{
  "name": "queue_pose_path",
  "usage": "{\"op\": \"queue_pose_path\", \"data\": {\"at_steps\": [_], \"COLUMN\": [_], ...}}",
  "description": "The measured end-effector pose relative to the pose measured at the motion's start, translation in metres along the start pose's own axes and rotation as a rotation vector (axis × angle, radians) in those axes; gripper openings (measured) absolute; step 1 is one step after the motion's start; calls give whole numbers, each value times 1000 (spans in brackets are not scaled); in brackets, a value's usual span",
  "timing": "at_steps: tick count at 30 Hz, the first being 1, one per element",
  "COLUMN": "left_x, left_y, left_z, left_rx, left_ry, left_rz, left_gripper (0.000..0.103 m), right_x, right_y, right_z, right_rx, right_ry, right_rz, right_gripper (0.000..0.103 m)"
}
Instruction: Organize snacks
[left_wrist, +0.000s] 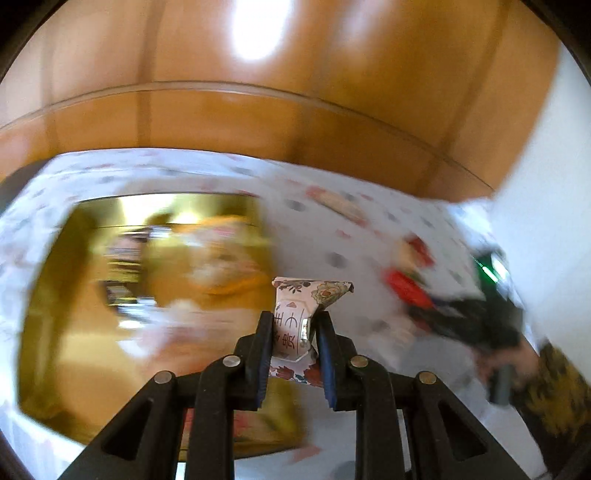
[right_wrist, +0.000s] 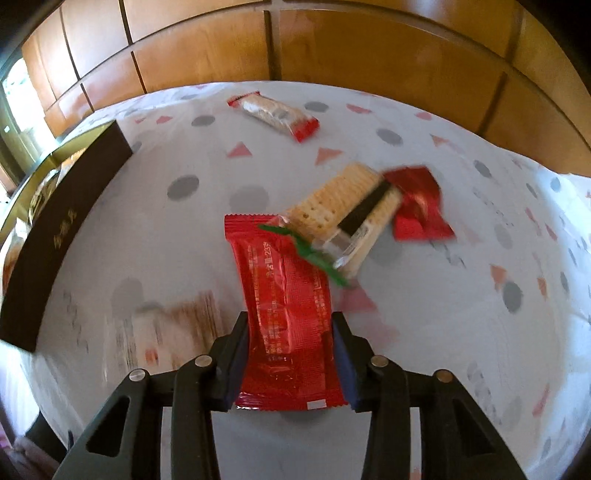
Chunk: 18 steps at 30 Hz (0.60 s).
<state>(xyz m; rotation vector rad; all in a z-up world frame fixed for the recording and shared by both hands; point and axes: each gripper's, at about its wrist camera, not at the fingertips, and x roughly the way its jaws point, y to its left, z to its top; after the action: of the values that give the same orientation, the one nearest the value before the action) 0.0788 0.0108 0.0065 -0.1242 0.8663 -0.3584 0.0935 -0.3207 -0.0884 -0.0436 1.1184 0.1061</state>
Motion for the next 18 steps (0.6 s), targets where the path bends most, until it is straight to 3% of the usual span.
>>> {"op": "queue_pose_path", "data": {"at_steps": [4,7,12,18], "left_x": [-27,-38,-36,-13], "left_y": [63,101,129,134], "left_z": [2,-3,-19,-31], "left_rx": [-174,-270,-327,-330], "left_ry": [-66,-72,-42,15], "left_rz": [146,240,314,345], "left_gripper": [23,23,23,23], "right_x": [-8,-9,-8,-9], "right_y": [3,8,10,13], "right_z": [-14,-21,-21,-22], "right_rx": [15,-7,11,18], "right_ry": [-16,-39,-50,-56], "right_rz": [-29,-65,-81,-99], "right_gripper": [42,42,42,42]}}
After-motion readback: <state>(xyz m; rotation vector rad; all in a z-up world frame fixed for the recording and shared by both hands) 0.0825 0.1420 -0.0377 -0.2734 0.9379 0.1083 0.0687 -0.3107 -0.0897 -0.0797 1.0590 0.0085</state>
